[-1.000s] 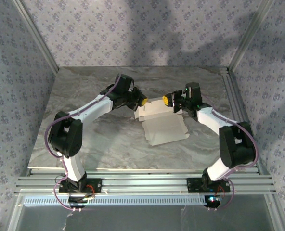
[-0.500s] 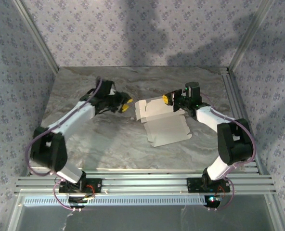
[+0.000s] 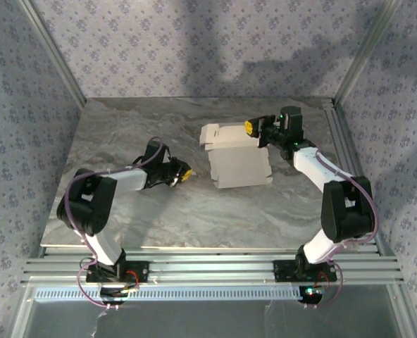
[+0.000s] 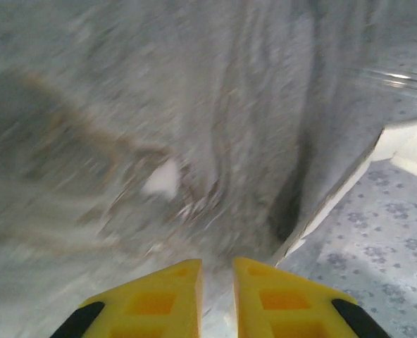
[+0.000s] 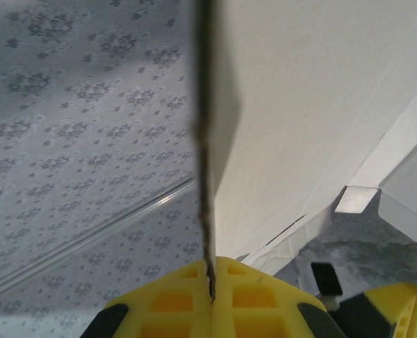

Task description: Fold the paper box

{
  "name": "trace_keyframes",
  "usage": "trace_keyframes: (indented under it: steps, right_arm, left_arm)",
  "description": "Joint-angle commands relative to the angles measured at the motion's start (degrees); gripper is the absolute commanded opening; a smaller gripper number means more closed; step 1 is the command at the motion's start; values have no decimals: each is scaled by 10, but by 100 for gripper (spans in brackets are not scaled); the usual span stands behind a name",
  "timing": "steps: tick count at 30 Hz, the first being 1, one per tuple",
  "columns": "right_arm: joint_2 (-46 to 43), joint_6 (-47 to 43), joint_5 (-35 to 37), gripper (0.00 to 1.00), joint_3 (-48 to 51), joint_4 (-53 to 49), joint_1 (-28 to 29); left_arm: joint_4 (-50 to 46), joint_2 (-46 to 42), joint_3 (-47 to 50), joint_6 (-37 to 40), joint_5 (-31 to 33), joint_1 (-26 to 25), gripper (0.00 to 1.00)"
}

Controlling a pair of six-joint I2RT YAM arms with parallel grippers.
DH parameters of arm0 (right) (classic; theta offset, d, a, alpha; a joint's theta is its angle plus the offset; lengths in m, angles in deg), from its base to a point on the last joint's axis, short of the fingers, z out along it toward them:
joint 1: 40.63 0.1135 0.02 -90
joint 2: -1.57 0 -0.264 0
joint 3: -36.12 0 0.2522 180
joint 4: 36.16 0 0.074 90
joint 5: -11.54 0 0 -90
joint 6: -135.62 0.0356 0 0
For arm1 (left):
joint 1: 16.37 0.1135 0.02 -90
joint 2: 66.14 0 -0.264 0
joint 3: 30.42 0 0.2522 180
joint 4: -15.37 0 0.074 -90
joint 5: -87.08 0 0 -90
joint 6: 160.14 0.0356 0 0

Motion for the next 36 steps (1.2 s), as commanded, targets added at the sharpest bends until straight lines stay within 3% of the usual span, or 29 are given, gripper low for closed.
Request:
trace_keyframes:
  steps: [1,5,10,21,36]
  right_arm:
    - [-31,20,-2,0,-26,-37,-8]
    - [-41,2,-18,0,-39,-76,-18]
    - [-39,12,-19,0,-13,-54,-20]
    - [-9,28,-18,0,-44,-56,-25]
    - [12,41,-15,0,-39,-37,-28]
  left_arm:
    - [199,40,-31,-17,-13,22,22]
    - [282,106,-70,-14,-38,48,22]
    - [370,183,-129,-30,-109,27,22]
    - [480,244,-138,-75,-113,-1,23]
    - [504,250,-135,-95,-120,-28,22]
